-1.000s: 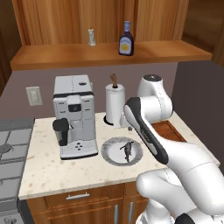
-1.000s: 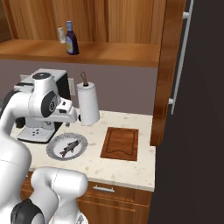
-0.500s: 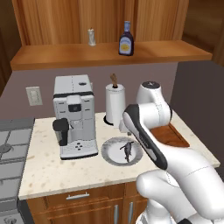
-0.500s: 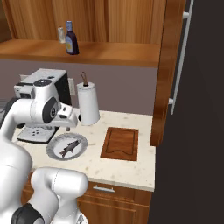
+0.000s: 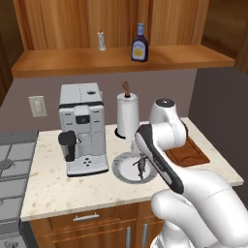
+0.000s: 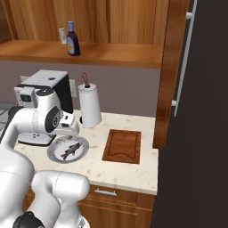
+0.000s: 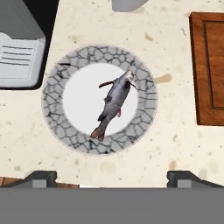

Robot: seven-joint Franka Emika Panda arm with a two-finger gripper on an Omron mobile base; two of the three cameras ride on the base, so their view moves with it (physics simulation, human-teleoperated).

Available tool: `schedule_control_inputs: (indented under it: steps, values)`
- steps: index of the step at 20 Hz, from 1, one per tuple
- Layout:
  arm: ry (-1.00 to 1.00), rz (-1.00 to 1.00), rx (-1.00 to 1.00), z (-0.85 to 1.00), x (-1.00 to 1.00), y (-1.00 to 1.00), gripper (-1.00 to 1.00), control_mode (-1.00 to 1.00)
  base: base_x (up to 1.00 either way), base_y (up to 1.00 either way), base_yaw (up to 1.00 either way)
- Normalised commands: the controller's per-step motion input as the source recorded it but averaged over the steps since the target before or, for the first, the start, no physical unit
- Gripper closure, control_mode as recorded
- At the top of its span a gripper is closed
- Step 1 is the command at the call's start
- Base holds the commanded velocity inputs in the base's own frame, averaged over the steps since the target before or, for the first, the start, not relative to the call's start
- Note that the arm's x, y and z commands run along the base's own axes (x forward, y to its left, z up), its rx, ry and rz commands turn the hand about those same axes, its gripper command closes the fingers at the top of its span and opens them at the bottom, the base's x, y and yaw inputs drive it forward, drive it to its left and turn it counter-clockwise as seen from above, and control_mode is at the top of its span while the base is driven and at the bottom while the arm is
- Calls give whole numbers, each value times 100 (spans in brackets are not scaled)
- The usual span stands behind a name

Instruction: Pick the fish from the plate and place it on the cutting board. Then pick the condiment bottle from the cabinet and place it next to the cutting board.

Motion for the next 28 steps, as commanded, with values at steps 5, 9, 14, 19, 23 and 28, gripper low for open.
schedule_control_inputs:
  steps: [5, 9, 14, 19, 23, 28]
  values:
    - [0, 0, 0, -25, 4, 9, -100, -100, 0, 0, 0]
    - [0, -1, 0, -21, 17, 11, -100, -100, 0, 0, 0]
    - [0, -1, 0, -18, 31, 7, -100, -100, 0, 0, 0]
    - [0, -1, 0, -16, 38, 5, -100, -100, 0, 0, 0]
    - [-3, -2, 0, -15, 31, 2, -100, -100, 0, 0, 0]
    - [-5, -2, 0, -13, 19, 2, -100, -100, 0, 0, 0]
